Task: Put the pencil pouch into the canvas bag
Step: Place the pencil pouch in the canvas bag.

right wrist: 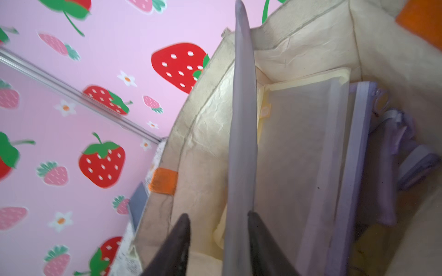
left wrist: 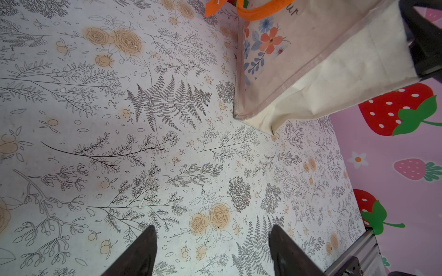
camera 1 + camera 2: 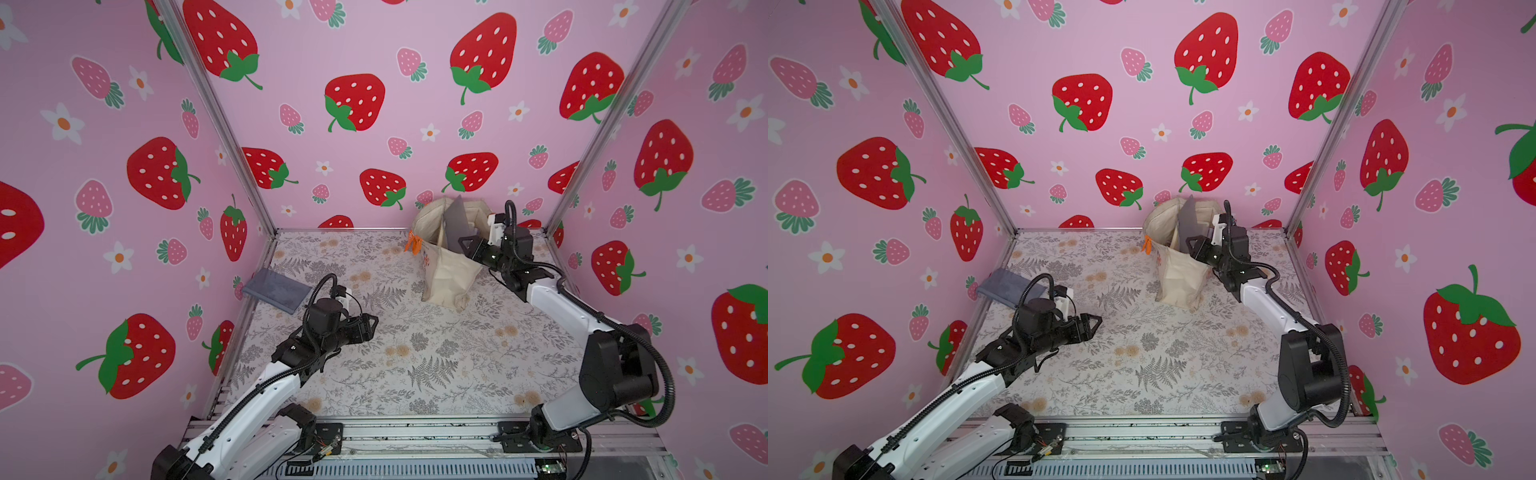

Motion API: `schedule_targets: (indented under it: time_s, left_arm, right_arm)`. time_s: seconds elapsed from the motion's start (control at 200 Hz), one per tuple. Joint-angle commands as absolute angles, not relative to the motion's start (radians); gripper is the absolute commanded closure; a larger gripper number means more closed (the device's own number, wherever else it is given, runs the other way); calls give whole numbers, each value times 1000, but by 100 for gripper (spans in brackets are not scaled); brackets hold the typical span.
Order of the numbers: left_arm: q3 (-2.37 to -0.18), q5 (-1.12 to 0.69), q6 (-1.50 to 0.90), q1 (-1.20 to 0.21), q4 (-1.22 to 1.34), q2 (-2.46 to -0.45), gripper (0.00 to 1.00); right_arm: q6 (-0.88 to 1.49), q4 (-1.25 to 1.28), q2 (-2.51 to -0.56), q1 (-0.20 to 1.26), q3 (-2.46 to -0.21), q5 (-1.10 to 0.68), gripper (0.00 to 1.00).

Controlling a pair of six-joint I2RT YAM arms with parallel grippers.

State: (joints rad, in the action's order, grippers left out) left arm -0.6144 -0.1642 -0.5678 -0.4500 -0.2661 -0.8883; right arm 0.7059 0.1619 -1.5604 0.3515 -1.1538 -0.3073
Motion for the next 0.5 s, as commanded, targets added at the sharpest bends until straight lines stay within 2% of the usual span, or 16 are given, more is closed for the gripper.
schedule_targets:
  time_s: [0.0,0.085,0.215,0.495]
  left_arm:
    - [-637,-147,-555,-448,-269,-876,24]
    - [-644,-147,-553,-448,-272,-879,24]
    - [-654,-147,-553,-448,-274,-889,24]
    - [-671,-145,-551,-448,-273,-910,24]
  right_arm:
    - [615,27,-1524,355,-1202,-242,43]
    - [543,-61,-1519,349,-1253,-200,38]
    - [450,-182,-1548,326,-1363,-183,36]
    - [272,-486,-1798,292,-1772,-300,37]
